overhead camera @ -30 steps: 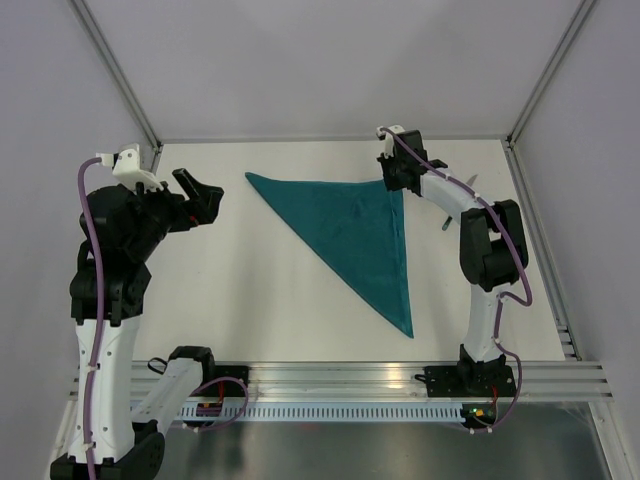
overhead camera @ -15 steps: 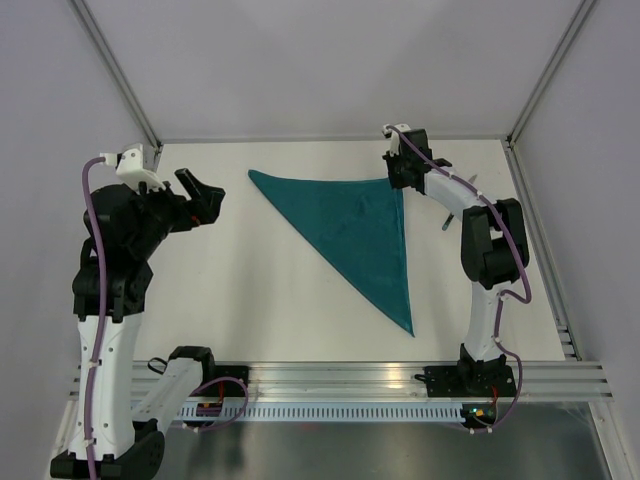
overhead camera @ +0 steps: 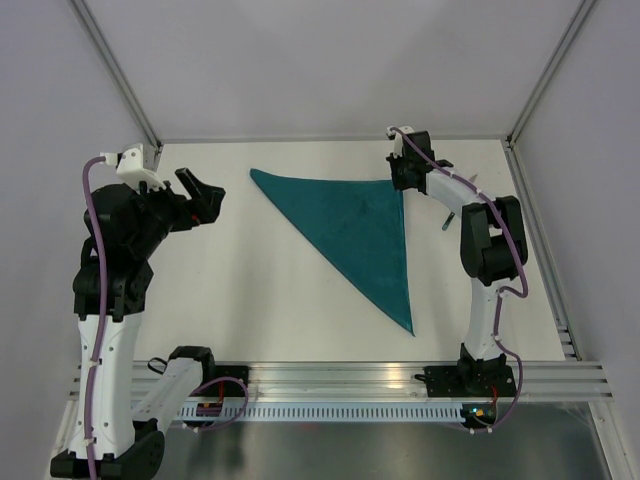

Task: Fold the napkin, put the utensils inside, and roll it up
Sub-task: Fold the napkin, then grab a utensil with the right arm

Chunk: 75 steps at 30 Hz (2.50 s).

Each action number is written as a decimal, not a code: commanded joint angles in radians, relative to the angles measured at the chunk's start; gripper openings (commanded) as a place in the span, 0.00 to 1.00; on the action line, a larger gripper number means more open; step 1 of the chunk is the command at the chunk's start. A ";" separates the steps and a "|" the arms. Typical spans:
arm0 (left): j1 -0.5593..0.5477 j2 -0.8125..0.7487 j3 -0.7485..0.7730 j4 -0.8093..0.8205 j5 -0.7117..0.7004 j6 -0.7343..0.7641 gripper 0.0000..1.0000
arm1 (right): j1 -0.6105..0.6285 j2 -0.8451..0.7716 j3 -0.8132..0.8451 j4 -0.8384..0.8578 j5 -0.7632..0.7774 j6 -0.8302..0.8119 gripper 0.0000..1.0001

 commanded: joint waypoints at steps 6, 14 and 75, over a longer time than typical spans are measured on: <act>0.007 0.002 -0.012 0.038 0.017 -0.038 1.00 | -0.016 0.034 0.050 0.017 0.002 0.008 0.01; 0.005 0.005 -0.021 0.043 0.017 -0.038 1.00 | -0.024 0.063 0.071 0.013 0.014 0.003 0.00; 0.005 -0.063 -0.256 0.239 0.161 -0.069 1.00 | -0.325 0.104 -0.073 -0.305 0.072 0.032 0.00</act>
